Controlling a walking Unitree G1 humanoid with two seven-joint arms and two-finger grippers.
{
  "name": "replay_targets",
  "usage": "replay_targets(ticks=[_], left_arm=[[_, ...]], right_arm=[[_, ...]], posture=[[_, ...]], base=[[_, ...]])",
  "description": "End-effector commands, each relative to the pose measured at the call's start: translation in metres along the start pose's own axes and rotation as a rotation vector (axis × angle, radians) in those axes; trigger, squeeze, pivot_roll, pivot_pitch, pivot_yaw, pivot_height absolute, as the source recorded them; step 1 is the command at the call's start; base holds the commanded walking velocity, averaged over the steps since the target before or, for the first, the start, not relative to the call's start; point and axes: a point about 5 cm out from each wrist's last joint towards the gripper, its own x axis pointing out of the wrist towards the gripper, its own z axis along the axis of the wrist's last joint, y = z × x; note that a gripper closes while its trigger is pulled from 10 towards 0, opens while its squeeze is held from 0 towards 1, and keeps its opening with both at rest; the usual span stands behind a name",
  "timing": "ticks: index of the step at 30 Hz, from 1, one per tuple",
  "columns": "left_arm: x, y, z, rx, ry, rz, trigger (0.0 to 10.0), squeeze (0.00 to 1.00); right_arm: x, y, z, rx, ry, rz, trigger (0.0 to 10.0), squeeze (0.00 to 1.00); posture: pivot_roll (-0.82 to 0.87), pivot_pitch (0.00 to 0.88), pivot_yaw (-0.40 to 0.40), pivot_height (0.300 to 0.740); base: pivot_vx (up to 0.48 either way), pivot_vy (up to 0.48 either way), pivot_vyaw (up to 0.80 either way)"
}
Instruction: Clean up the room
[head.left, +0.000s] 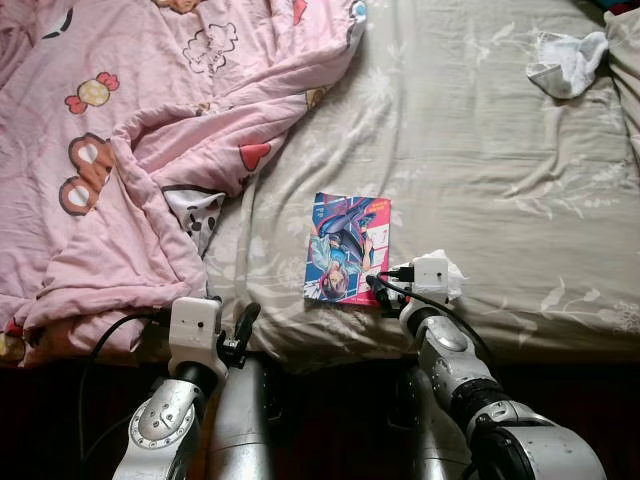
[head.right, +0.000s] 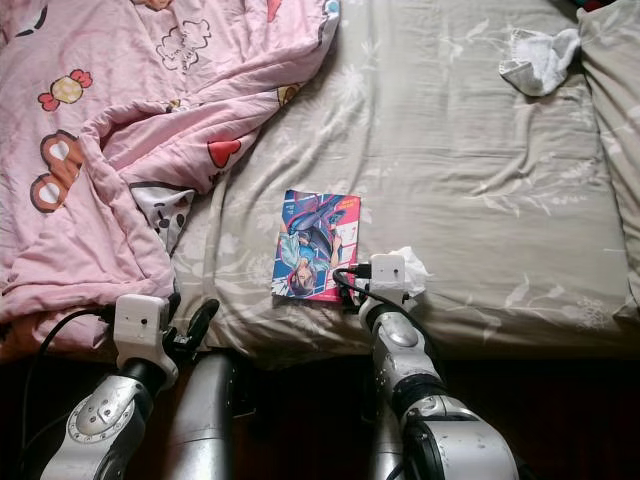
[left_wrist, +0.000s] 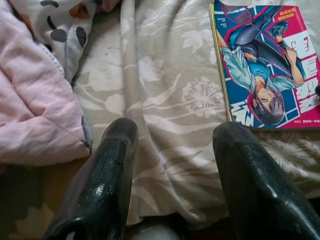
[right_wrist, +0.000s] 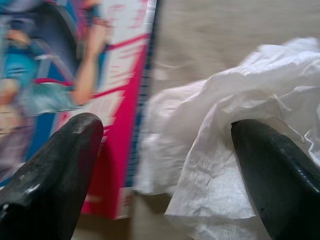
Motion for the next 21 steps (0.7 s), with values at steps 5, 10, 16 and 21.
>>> replay_targets(ticks=[5,10,16,21], left_arm=[[-0.012,0.003,-0.009,-0.003,0.066,0.006,10.0,0.00],[-0.013,0.003,-0.008,-0.002,0.074,0.008,10.0,0.00],[-0.015,0.002,-0.008,-0.004,0.081,0.009,10.0,0.00],[-0.015,0.003,-0.008,-0.004,0.082,0.010,10.0,0.00]], right_arm=[[-0.006,-0.009,-0.020,0.074,0.074,-0.097,10.0,0.00],[-0.007,-0.010,-0.024,0.083,0.091,-0.125,10.0,0.00],[-0.009,-0.018,-0.026,0.116,0.074,-0.215,10.0,0.00],[-0.012,-0.023,-0.032,0.141,0.078,-0.267,10.0,0.00]], posture=[[0.21,0.659,0.097,0.637],[0.21,0.669,0.099,0.637],[0.21,0.670,0.095,0.637],[0.21,0.670,0.091,0.637]], base=[[0.000,0.000,0.00],[0.000,0.000,0.00],[0.000,0.000,0.00],[0.000,0.000,0.00]])
